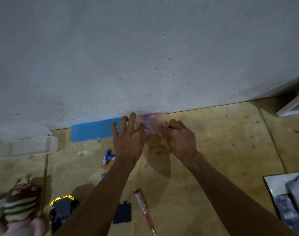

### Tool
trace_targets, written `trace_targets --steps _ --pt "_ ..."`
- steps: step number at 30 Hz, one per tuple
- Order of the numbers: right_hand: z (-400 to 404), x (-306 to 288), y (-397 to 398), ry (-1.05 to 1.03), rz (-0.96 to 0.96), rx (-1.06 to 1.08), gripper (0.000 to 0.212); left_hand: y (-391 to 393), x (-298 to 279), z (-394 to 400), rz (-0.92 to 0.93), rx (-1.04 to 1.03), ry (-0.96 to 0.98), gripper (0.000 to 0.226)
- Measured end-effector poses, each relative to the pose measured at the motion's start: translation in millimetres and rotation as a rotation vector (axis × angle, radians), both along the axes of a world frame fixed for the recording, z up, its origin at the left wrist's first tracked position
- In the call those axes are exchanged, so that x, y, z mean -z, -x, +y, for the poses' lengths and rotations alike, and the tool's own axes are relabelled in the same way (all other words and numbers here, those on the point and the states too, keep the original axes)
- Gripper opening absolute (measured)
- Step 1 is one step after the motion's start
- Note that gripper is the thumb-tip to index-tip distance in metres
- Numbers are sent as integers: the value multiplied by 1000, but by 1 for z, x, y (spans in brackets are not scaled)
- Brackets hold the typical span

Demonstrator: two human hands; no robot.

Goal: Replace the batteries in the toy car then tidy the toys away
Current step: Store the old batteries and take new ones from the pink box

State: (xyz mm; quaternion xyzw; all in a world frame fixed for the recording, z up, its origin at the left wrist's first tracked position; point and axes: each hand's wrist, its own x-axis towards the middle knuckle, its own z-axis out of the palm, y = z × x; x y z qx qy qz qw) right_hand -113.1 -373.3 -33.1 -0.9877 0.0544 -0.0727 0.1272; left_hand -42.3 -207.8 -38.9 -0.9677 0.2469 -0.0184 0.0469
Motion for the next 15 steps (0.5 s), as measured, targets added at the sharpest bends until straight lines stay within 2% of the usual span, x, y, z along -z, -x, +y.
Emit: trace_targets --steps 4,10,15 --pt "8 -3 1 65 151 35 54 2 -1 -1 30 -19 -3 39" --pt "16 -15 -1 87 251 84 36 5 -25 -4 236 -52 0 41" --pt "26 -28 0 90 359 116 40 6 -39 27 293 -37 22 51"
